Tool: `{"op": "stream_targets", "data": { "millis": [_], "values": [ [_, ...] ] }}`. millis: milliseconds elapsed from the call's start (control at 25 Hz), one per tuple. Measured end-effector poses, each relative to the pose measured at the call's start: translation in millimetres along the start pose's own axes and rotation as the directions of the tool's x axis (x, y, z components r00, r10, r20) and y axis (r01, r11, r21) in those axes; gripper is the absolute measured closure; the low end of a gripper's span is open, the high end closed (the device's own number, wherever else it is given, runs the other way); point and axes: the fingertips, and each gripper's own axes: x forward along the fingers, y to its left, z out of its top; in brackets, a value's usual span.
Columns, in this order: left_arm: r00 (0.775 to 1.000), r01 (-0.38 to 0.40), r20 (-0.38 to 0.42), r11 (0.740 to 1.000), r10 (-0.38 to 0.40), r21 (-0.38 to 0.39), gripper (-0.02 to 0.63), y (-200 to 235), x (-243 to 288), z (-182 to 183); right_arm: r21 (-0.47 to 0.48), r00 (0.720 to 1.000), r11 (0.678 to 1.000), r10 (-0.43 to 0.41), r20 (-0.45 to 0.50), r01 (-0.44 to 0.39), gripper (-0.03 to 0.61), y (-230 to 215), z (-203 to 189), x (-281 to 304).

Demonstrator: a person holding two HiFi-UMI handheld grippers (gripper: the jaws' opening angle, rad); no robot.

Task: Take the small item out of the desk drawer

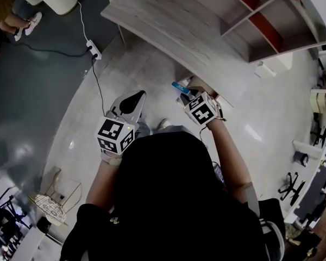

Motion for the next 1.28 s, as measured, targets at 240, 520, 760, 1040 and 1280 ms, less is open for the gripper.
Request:
{"op": "stream_targets", "data": {
  "millis": [240, 520, 760, 1040, 1280],
  "values": [
    [0.999, 0.050, 0.005, 0.998, -0.051, 0.037, 0.604, -3.1, 8.5, 13.0, 0.097, 0.961, 0.994, -0.076, 0.266, 0.052, 0.503, 1.8, 45.2, -60.1],
    [0.994, 0.102, 0.027, 0.992, -0.104, 0.071, 0.604, -9.1, 12.3, 35.1, 0.191, 0.827, 0.976, -0.196, 0.526, 0.110, 0.502, -7.6, 82.2, -133.2],
    [0.986, 0.142, 0.072, 0.982, -0.152, 0.125, 0.604, -13.2, 9.8, 54.8, 0.285, 0.721, 0.948, -0.296, 0.627, 0.141, 0.502, -13.3, 92.2, -177.9],
    [0.981, 0.157, 0.086, 0.972, -0.173, 0.175, 0.604, -21.6, 3.8, 65.2, 0.322, 0.587, 0.929, -0.364, 0.723, 0.180, 0.502, -12.1, 100.2, -211.3],
    [0.979, 0.157, 0.096, 0.969, -0.178, 0.189, 0.604, -21.9, 2.4, 67.3, 0.357, 0.521, 0.912, -0.409, 0.750, 0.202, 0.502, -18.4, 100.2, -220.1]
  ]
}}
